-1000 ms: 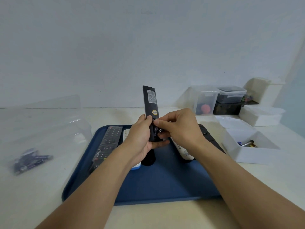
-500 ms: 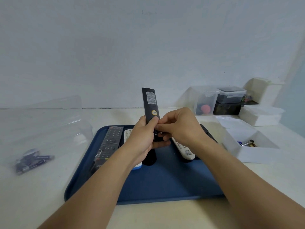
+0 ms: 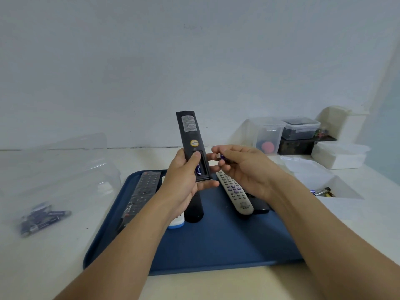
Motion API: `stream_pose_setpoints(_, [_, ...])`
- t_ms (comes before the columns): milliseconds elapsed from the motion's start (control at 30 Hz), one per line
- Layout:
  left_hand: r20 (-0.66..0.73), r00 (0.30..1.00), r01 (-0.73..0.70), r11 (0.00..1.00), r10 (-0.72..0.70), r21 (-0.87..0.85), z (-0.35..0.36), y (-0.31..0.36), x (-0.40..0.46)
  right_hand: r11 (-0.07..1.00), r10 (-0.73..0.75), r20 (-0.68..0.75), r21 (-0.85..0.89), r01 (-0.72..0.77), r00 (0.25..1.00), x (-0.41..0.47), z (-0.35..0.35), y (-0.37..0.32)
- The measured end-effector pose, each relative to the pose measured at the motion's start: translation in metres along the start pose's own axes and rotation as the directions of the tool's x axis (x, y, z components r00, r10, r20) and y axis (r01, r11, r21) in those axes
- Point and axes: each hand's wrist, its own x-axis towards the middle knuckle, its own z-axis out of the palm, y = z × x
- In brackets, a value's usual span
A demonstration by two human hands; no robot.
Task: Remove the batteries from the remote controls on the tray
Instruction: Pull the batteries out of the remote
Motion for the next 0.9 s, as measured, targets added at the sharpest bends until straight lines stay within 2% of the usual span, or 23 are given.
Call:
stream_pose_setpoints(100, [-0.015, 1.0, -0.009, 1.0, 0.009, 0.004, -0.003, 0.0, 0.002, 1.0, -0.009, 0.074, 0.001, 0.009, 0.997, -0.003, -0.002, -0.005])
stream_pose_setpoints(200, [-0.001, 1.0, -0.01, 1.0, 0.01, 0.019, -0.003, -0.001, 0.002, 0.986, -0.123, 0.01, -0.113, 0.124, 0.992, -0.006, 0.001, -0.002])
stream_pose_setpoints(300, [0.046, 0.999, 0.015, 0.999, -0.013, -0.043, 0.0, -0.003, 0.002, 0.878, -0.375, -0.118, -0.363, 0.312, 0.92, -0.01, 0.008, 0.001])
stream_pose_setpoints(367, [0.097, 0.994, 0.054, 0.994, -0.044, -0.098, 0.001, -0.004, 0.001, 0.78, -0.501, -0.118, -0.491, 0.388, 0.857, -0.011, 0.011, 0.003])
stream_pose_setpoints(433, [0.117, 0.992, 0.049, 0.995, -0.039, -0.088, 0.0, -0.006, 0.002, 0.698, -0.556, -0.064, -0.578, 0.423, 0.828, -0.009, 0.011, 0.005])
stream_pose_setpoints(567, [0.034, 0.999, -0.039, 0.999, 0.038, 0.023, -0.004, -0.012, 0.005, 0.481, -0.516, 0.178, -0.749, 0.456, 0.838, -0.004, 0.004, 0.008])
stream_pose_setpoints(633, [0.003, 0.997, -0.082, 0.989, 0.083, 0.121, -0.007, -0.014, 0.007, 0.411, -0.462, 0.258, -0.786, 0.462, 0.849, -0.005, 0.004, 0.007])
stream_pose_setpoints(733, [0.008, 0.991, -0.129, 0.969, 0.13, 0.209, -0.006, -0.015, 0.006, 0.441, -0.411, 0.273, -0.775, 0.452, 0.87, -0.003, 0.001, 0.007])
stream_pose_setpoints(900, [0.018, 0.989, -0.145, 0.965, 0.145, 0.218, -0.005, -0.011, 0.005, 0.536, -0.351, 0.271, -0.727, 0.43, 0.896, 0.0, 0.0, 0.009])
